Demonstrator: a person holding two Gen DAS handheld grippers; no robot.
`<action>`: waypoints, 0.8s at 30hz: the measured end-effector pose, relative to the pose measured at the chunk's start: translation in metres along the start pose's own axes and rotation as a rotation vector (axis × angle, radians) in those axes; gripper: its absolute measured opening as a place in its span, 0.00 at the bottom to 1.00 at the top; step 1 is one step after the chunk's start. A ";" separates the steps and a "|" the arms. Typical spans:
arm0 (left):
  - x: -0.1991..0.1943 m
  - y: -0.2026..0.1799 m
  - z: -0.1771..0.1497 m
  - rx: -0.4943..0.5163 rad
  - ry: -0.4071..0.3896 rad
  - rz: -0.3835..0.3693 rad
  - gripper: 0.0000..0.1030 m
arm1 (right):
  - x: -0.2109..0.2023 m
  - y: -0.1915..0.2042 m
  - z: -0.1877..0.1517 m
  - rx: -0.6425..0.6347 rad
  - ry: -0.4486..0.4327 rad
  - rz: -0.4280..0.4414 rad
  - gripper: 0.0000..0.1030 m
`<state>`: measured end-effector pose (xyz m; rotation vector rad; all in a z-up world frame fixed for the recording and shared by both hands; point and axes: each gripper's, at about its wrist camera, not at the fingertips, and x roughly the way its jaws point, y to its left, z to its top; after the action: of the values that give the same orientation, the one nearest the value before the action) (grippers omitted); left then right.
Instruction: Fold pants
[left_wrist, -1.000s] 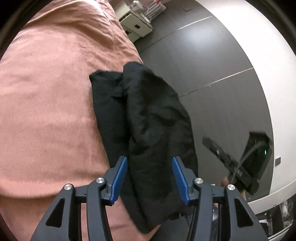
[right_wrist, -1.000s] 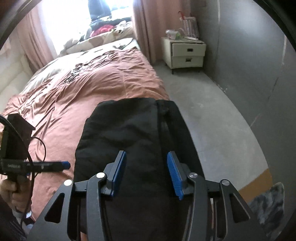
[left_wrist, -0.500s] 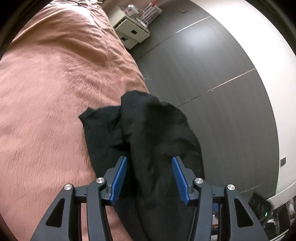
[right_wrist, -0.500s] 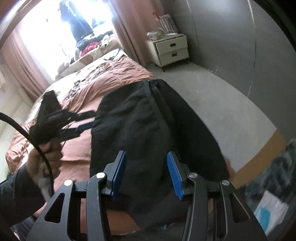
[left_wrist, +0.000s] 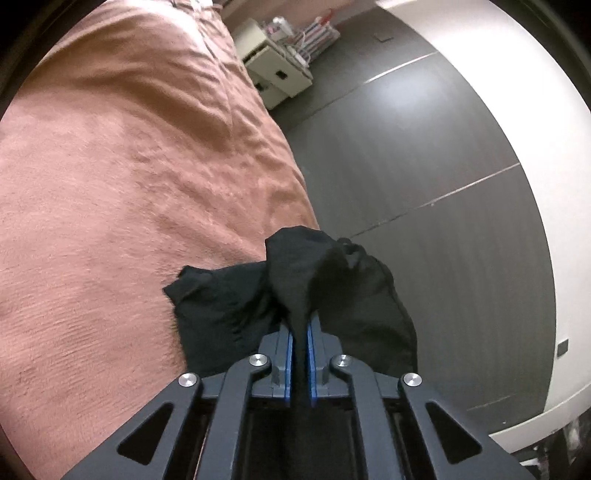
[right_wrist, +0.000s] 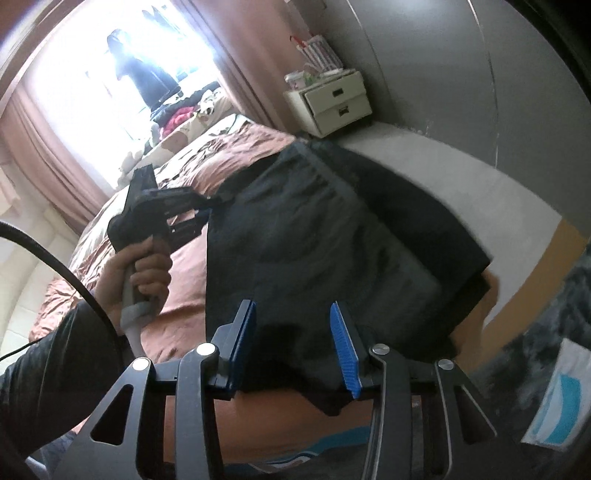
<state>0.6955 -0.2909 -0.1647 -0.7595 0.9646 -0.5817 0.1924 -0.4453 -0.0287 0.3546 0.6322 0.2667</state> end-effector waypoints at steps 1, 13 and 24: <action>-0.005 0.001 -0.001 0.001 -0.012 0.007 0.06 | 0.005 -0.003 0.000 0.000 0.013 -0.016 0.33; -0.024 0.000 -0.015 -0.022 0.040 0.053 0.23 | 0.001 -0.040 0.014 0.083 0.050 -0.167 0.33; -0.068 -0.034 -0.054 0.101 0.097 0.074 0.47 | -0.043 -0.017 0.014 0.112 0.015 -0.179 0.33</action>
<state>0.6129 -0.2784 -0.1224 -0.6073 1.0403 -0.6020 0.1698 -0.4793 -0.0020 0.4009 0.6904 0.0630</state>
